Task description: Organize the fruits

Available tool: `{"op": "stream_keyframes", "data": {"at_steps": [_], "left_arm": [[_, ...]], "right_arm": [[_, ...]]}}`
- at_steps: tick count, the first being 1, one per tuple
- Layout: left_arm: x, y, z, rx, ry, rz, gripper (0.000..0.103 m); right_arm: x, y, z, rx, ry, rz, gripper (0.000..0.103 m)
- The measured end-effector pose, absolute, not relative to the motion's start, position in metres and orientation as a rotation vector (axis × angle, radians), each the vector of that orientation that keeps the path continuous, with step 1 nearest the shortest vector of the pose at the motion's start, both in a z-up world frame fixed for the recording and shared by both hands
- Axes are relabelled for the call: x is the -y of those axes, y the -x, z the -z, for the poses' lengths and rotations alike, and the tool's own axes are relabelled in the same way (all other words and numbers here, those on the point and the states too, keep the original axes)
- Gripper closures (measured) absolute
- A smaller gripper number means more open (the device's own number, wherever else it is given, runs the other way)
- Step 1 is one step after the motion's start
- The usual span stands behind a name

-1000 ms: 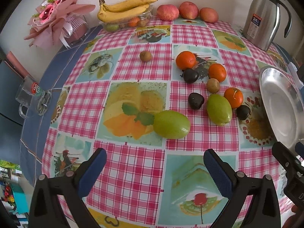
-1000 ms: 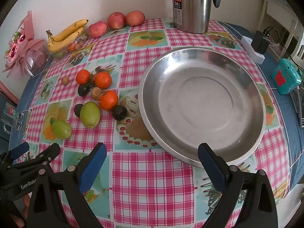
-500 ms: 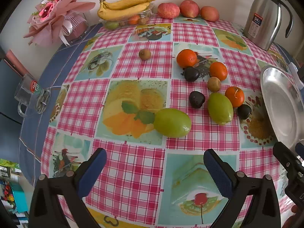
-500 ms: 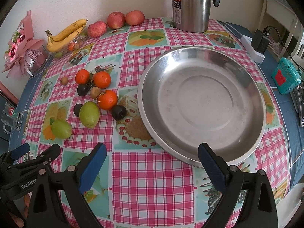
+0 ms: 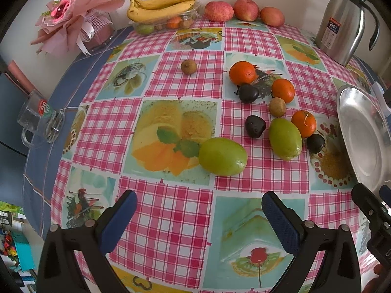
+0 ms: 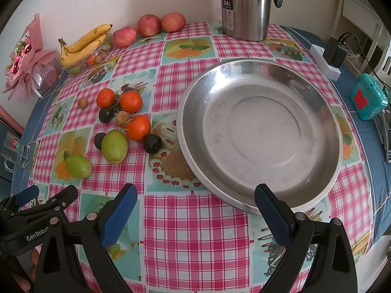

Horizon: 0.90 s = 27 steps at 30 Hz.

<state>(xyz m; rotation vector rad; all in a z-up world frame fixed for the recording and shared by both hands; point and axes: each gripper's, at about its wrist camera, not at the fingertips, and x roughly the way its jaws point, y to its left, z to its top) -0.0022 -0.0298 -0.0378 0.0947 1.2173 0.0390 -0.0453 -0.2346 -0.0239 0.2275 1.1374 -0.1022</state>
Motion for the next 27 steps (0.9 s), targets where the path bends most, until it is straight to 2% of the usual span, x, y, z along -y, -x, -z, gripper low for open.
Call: {"op": "stream_keyframes", "data": {"at_steps": [27], "left_arm": [[0.0305, 0.003, 0.0367, -1.217, -0.084, -0.038, 0.0]], "right_arm": [[0.2381, 0.0468, 0.0226, -1.122, -0.237, 0.116, 0.006]]}}
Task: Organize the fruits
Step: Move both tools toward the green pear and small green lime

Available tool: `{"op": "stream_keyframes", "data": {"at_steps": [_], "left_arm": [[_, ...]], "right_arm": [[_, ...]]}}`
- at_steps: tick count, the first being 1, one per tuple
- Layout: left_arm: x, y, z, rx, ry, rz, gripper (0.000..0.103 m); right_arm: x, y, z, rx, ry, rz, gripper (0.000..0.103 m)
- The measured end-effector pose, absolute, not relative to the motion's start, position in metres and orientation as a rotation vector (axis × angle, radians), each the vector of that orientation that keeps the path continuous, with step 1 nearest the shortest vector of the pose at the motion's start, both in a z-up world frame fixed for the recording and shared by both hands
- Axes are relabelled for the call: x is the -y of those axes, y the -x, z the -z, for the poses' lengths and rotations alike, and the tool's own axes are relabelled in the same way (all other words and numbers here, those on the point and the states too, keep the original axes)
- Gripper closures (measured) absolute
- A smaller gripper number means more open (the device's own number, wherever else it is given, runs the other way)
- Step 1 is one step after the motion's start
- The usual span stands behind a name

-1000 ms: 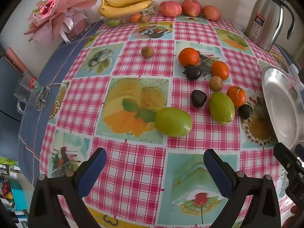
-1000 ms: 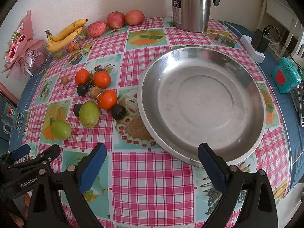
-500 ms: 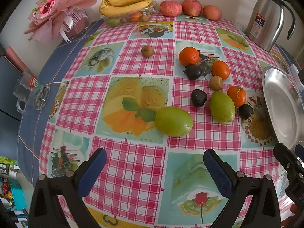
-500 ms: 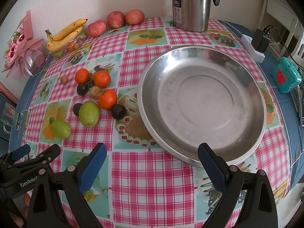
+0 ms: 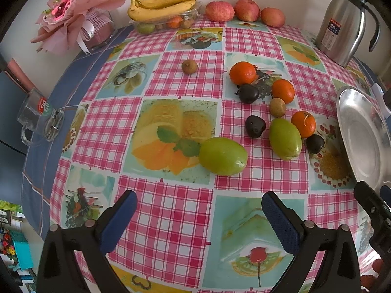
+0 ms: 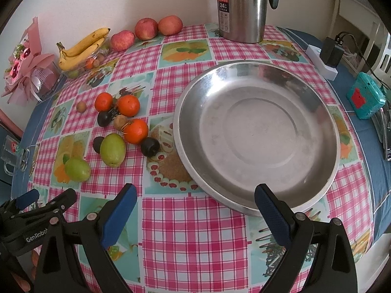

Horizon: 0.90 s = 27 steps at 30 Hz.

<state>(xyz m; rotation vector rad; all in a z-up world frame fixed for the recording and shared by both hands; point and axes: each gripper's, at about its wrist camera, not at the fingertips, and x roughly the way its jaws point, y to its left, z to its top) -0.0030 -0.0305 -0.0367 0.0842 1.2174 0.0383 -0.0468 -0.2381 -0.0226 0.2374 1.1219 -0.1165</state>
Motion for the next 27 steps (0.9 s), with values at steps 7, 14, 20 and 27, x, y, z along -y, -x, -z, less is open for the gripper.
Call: {"op": "stream_keyframes", "data": {"at_steps": [7, 14, 20, 27], "left_arm": [[0.022, 0.001, 0.029, -1.187, -0.004, -0.002, 0.0], [-0.003, -0.007, 0.019, -1.091, 0.131, -0.022, 0.0], [-0.011, -0.015, 0.019, -1.1, 0.195, -0.034, 0.0], [-0.005, -0.029, 0.027, -1.166, 0.216, -0.093, 0.0]], "right_arm": [[0.237, 0.047, 0.02, -1.1, -0.241, 0.106, 0.006], [0.229, 0.042, 0.015, -1.062, -0.238, 0.06, 0.006], [0.211, 0.031, 0.017, -1.057, -0.245, -0.047, 0.006], [0.204, 0.016, 0.015, -1.061, -0.277, -0.061, 0.006]]}}
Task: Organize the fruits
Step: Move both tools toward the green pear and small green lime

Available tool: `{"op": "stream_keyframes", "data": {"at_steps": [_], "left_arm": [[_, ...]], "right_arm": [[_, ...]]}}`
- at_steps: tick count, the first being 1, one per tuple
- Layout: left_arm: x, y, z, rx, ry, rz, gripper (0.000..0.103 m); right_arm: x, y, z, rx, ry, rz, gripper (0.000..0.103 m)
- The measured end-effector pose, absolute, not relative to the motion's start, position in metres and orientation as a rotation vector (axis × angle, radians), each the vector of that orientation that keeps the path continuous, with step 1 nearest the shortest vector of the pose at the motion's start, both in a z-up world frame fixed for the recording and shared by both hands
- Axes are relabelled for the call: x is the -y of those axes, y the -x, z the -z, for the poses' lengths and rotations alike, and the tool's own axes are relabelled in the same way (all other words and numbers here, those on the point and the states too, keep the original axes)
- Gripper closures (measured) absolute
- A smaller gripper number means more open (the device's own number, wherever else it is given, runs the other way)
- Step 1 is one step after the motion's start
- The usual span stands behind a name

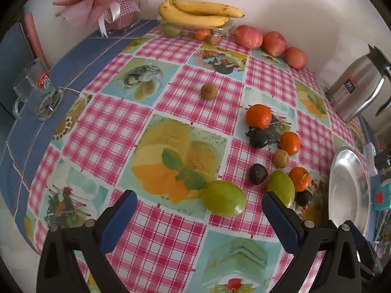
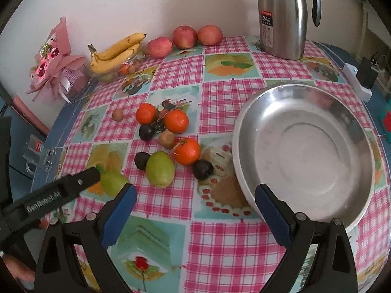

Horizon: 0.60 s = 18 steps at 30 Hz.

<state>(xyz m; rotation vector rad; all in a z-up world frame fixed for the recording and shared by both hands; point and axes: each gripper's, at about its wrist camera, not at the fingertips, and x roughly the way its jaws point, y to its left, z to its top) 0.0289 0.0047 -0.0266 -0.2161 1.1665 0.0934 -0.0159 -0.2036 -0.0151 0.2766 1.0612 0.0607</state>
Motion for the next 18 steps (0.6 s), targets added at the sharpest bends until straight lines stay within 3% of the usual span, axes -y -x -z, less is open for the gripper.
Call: {"op": "stream_keyframes", "data": {"at_steps": [18], "left_arm": [[-0.019, -0.058, 0.034, -1.185, 0.449, -0.166, 0.004]], "right_arm": [[0.17, -0.028, 0.027, -1.165, -0.29, -0.067, 0.007]]}}
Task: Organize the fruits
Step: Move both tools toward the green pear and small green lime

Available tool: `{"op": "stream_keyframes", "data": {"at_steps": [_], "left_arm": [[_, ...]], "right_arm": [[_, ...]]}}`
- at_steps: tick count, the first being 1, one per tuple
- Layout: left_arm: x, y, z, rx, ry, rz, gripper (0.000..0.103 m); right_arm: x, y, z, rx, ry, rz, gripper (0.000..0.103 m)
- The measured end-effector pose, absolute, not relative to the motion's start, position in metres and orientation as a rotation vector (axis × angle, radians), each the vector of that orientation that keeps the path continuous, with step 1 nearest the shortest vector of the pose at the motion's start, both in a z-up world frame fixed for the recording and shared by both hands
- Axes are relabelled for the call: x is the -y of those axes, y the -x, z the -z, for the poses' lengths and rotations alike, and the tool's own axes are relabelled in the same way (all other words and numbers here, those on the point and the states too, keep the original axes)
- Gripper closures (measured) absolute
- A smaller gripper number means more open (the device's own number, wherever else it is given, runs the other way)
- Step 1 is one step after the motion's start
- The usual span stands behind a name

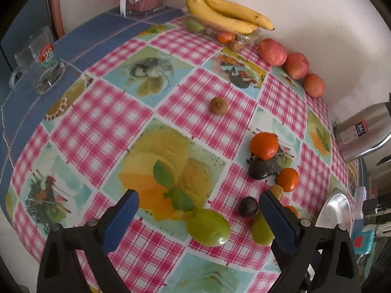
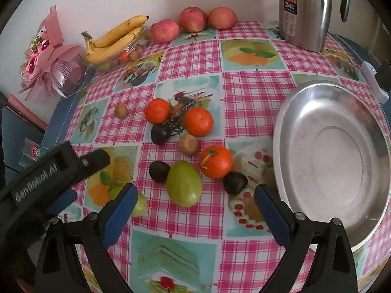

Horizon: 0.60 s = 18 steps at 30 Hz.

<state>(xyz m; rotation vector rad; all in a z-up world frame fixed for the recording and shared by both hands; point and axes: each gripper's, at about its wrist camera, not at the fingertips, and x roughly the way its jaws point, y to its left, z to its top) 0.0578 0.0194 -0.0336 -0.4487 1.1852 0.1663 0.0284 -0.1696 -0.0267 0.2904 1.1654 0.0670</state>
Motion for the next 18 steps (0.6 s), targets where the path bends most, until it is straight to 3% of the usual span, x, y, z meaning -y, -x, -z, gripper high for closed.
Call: {"op": "stream_keyframes", "data": {"at_steps": [3, 6, 9, 18], "left_arm": [[-0.023, -0.056, 0.042, -1.211, 0.488, -0.161, 0.008], [-0.023, -0.053, 0.048, -1.225, 0.504, -0.16, 0.008], [-0.023, -0.052, 0.054, -1.245, 0.534, -0.147, 0.01], [-0.024, -0.049, 0.072, -1.316, 0.599, -0.158, 0.025]], "right_arm": [[0.164, -0.031, 0.028, -1.17, -0.3, -0.08, 0.017], [0.158, -0.032, 0.03, -1.178, -0.286, -0.085, 0.019], [0.155, -0.032, 0.034, -1.193, -0.291, -0.086, 0.032], [0.144, -0.037, 0.049, -1.235, -0.268, -0.084, 0.047]]}}
